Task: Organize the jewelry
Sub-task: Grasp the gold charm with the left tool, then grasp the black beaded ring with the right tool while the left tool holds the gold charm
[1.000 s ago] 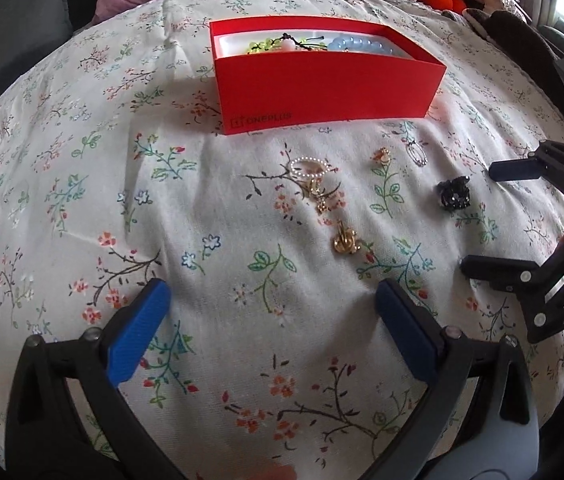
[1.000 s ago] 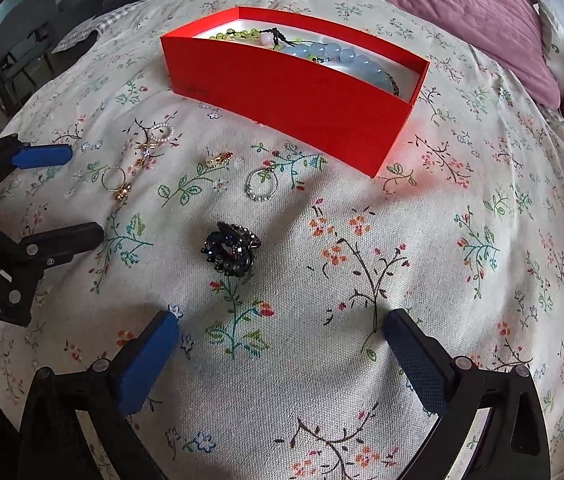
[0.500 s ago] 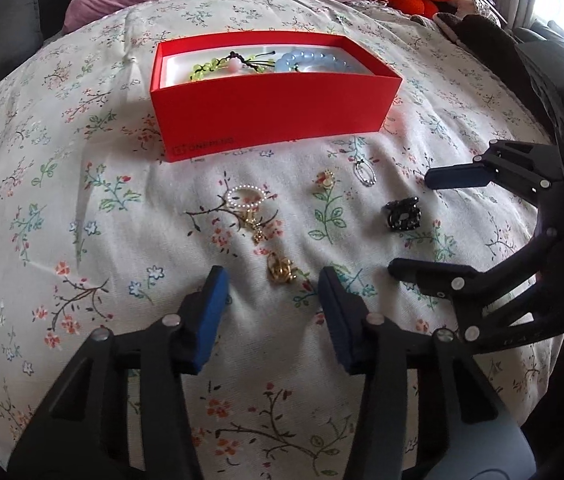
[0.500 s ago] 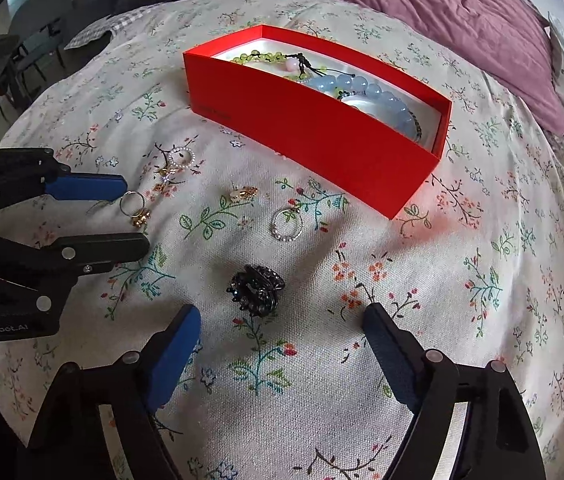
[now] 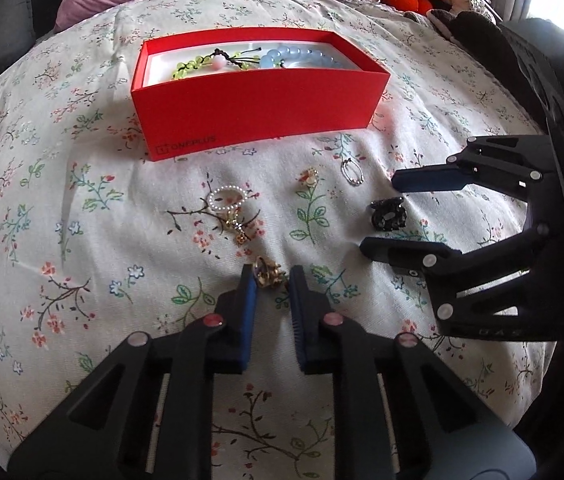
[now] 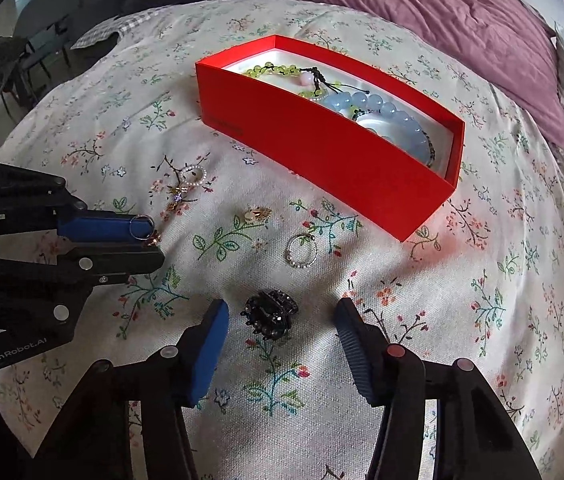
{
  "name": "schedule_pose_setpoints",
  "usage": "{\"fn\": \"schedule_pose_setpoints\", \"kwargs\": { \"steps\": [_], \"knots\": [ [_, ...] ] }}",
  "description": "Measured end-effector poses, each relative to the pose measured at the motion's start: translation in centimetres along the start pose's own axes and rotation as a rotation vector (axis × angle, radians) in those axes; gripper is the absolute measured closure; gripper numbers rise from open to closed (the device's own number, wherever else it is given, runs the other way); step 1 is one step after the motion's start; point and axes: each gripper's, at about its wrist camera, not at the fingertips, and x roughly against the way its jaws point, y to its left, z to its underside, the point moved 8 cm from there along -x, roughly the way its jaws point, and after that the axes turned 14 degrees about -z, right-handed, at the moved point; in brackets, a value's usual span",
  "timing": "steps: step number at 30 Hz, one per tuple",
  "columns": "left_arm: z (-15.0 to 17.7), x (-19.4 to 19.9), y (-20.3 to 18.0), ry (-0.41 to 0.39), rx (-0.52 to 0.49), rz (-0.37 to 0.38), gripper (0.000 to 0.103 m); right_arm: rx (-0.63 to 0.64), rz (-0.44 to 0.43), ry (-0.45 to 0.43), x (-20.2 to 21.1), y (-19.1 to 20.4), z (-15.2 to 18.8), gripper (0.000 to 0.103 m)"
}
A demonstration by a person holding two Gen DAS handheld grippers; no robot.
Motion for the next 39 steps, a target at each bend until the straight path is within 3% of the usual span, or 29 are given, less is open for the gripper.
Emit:
{"fn": "schedule_pose_setpoints", "kwargs": {
  "steps": [6,11,22,39],
  "knots": [
    [-0.1,0.0,-0.1,0.007,-0.006,-0.014,0.087,0.011,0.002,-0.001,0.0,0.5,0.0,0.059],
    [-0.1,-0.1,-0.1,0.021,0.002,-0.010,0.087,0.017,0.002,0.004,0.1,0.4,0.0,0.075],
    [-0.3,0.2,0.5,0.056,0.034,-0.005,0.087,-0.015,0.001,0.022,0.6,0.6,0.3,0.075],
    [-2.4,2.7,2.4,0.052,0.087,-0.080,0.087,-0.089,-0.013,0.031,3.1,1.2,-0.5,0.075]
  ]
}}
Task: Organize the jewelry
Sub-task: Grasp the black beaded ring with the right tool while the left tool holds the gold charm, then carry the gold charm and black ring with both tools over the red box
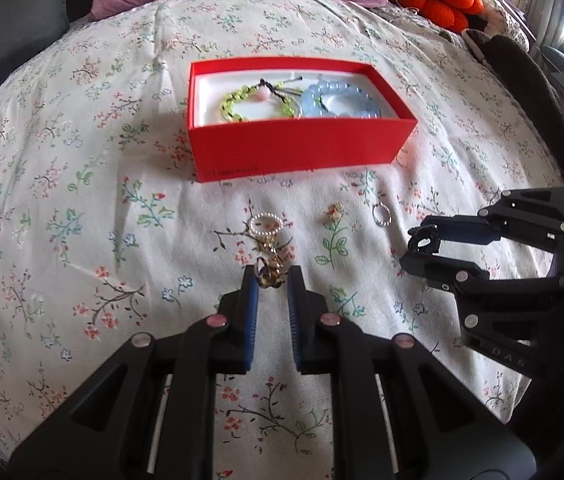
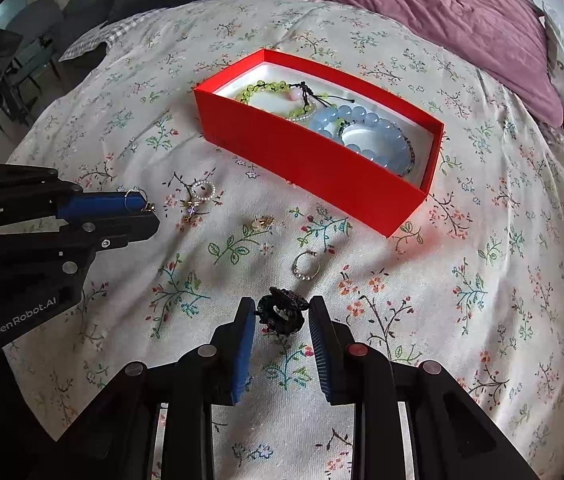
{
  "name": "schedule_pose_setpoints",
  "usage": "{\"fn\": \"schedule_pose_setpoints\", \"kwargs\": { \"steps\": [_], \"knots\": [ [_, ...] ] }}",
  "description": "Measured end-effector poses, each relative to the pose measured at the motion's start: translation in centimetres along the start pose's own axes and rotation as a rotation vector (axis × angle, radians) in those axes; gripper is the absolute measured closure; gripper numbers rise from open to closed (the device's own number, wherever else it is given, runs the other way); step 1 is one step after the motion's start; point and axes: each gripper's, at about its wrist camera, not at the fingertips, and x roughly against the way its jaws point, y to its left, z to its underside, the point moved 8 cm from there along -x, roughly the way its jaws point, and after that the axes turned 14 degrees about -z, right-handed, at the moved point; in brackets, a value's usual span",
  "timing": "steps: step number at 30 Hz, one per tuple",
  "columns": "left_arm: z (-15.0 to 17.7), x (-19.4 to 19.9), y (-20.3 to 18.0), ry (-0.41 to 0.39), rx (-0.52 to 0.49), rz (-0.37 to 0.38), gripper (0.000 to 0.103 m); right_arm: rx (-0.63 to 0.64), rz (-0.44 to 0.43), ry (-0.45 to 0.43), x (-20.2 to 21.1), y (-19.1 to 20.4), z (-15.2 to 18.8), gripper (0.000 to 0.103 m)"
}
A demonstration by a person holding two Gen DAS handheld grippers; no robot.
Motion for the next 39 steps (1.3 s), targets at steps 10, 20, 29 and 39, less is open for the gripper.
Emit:
{"fn": "schedule_pose_setpoints", "kwargs": {
  "steps": [10,20,29,39],
  "knots": [
    [-2.5,1.8,0.9,-0.023,0.070,0.001,0.087,-0.040,-0.010,-0.058,2.6,-0.3,-1.9,0.075],
    [-6.3,2.8,1.0,-0.085,0.140,0.000,0.087,-0.111,-0.016,-0.131,4.6,-1.5,-4.4,0.075],
    [-9.0,-0.1,0.8,-0.102,0.207,-0.019,0.087,-0.177,-0.028,-0.239,4.1,-4.4,-7.5,0.075],
    [-9.9,-3.7,0.8,-0.083,0.202,-0.056,0.087,-0.243,-0.065,-0.242,1.9,-7.0,-8.8,0.075]
  ]
}}
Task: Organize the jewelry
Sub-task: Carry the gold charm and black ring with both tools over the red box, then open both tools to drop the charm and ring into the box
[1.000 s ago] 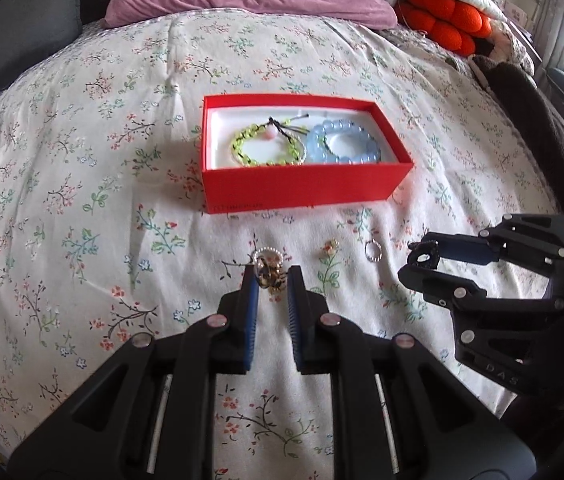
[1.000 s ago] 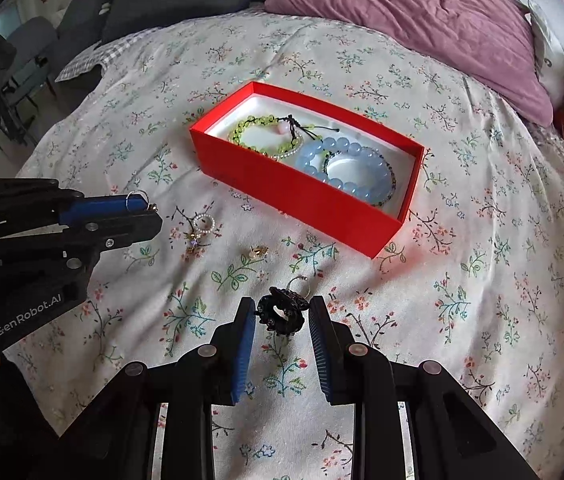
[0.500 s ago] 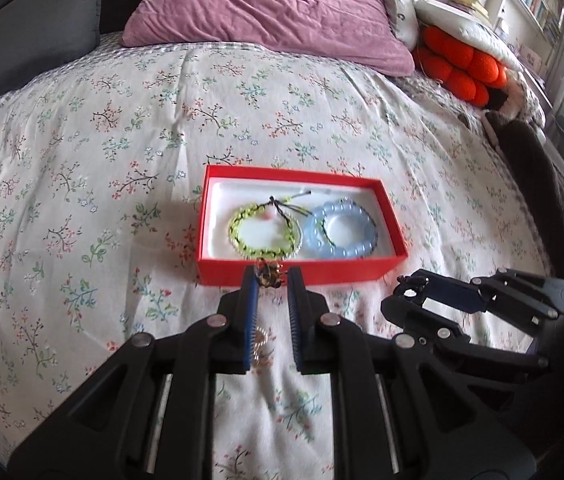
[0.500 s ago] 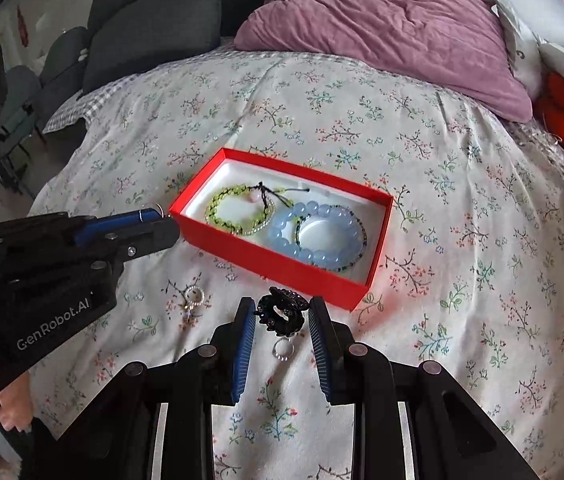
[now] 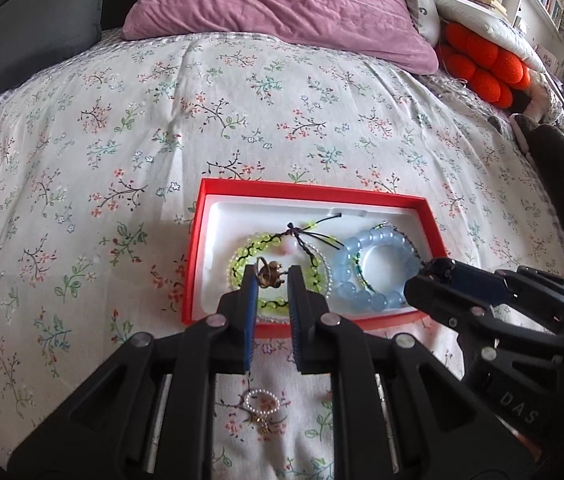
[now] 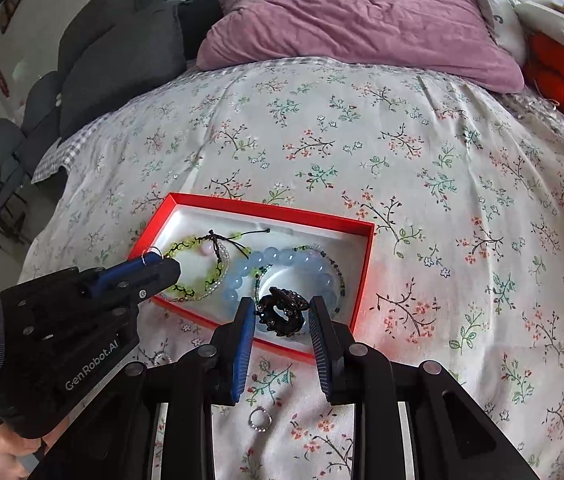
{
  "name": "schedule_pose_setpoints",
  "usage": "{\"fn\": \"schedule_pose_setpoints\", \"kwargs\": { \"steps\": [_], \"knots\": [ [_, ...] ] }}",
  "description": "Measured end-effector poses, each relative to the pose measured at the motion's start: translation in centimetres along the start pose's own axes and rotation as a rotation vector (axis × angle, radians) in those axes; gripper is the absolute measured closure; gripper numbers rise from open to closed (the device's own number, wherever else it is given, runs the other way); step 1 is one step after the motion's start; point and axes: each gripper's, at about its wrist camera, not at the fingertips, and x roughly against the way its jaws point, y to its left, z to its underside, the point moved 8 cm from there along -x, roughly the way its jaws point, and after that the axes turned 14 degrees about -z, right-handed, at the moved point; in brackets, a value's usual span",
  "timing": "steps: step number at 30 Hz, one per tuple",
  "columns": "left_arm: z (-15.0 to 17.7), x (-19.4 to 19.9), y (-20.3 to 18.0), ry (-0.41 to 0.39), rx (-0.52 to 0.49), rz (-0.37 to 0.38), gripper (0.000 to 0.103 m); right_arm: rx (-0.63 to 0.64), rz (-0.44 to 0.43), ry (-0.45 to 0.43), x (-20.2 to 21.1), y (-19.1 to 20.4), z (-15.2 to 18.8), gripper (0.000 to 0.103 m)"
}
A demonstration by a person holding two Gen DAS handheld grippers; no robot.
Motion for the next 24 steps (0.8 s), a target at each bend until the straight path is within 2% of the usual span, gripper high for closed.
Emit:
{"fn": "schedule_pose_setpoints", "kwargs": {
  "steps": [15,16,17,19,24],
  "knots": [
    [0.1,-0.9,-0.1,-0.006,-0.019,-0.026,0.085,0.019,0.007,0.005,-0.7,0.0,-0.1,0.073],
    [0.1,-0.9,-0.1,-0.006,-0.020,-0.024,0.079,0.021,0.008,0.005,-0.6,0.0,-0.1,0.070],
    [0.1,-0.8,-0.1,-0.008,-0.023,-0.026,0.072,0.025,0.009,0.005,-0.5,0.1,-0.1,0.060],
    [0.1,-0.5,0.1,-0.017,-0.028,-0.034,0.067,0.032,0.014,-0.010,-0.1,0.1,-0.1,0.046],
    [0.1,0.1,0.6,-0.025,-0.027,-0.040,0.061,0.052,0.023,-0.029,1.0,0.1,-0.1,0.045]
  ]
}}
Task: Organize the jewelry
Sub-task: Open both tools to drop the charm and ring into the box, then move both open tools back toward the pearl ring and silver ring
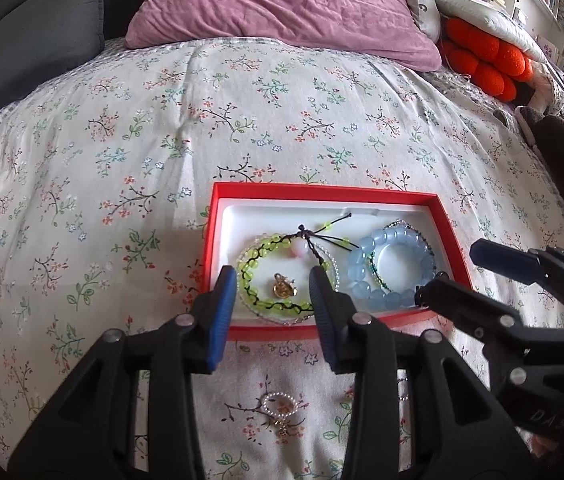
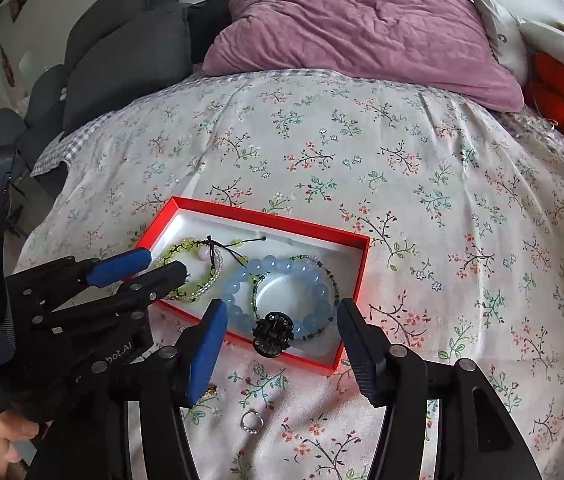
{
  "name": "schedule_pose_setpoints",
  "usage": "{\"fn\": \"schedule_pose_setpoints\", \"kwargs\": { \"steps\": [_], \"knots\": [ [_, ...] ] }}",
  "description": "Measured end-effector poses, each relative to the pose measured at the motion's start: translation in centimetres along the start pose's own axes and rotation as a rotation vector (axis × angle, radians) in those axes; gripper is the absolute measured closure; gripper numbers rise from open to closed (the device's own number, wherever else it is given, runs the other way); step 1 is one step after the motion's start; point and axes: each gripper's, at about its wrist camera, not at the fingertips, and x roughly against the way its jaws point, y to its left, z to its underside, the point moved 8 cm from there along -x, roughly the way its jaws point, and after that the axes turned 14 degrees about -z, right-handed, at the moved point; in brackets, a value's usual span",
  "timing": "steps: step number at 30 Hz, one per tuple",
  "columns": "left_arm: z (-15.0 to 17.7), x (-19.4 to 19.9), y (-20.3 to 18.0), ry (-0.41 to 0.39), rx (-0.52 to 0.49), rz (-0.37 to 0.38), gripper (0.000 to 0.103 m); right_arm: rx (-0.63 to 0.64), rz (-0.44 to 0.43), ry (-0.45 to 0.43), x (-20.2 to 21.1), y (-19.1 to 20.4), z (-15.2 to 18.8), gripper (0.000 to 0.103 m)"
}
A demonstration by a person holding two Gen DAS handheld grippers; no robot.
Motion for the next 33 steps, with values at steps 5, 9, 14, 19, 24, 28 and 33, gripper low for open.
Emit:
{"fn": "schedule_pose_setpoints", "kwargs": {
  "steps": [5,9,14,19,24,28,33],
  "knots": [
    [0.1,0.8,0.3,-0.007,-0.010,-0.005,0.051,0.005,0.008,-0.004,0.8,0.0,0.1,0.044],
    [0.5,1.5,0.6,-0.004,-0.011,-0.015,0.037,0.000,0.005,0.002,1.3,0.0,0.3,0.037],
    [1.0,2.5,1.3,0.003,-0.019,-0.036,0.018,0.015,0.015,0.002,2.4,0.1,0.9,0.032],
    [2.5,2.8,1.7,0.042,-0.051,-0.050,0.013,0.019,0.030,0.017,3.1,0.1,2.1,0.024],
    [3.8,3.6,2.0,0.041,-0.088,-0.061,0.007,0.057,0.056,0.058,3.3,0.5,3.8,0.022],
    [4.7,3.9,2.7,0.059,-0.071,-0.044,0.006,0.064,0.059,0.089,3.3,0.9,5.3,0.020],
    [5.6,4.3,3.7,0.071,-0.061,-0.040,0.005,0.079,0.057,0.133,3.0,1.3,7.0,0.020]
  ]
}}
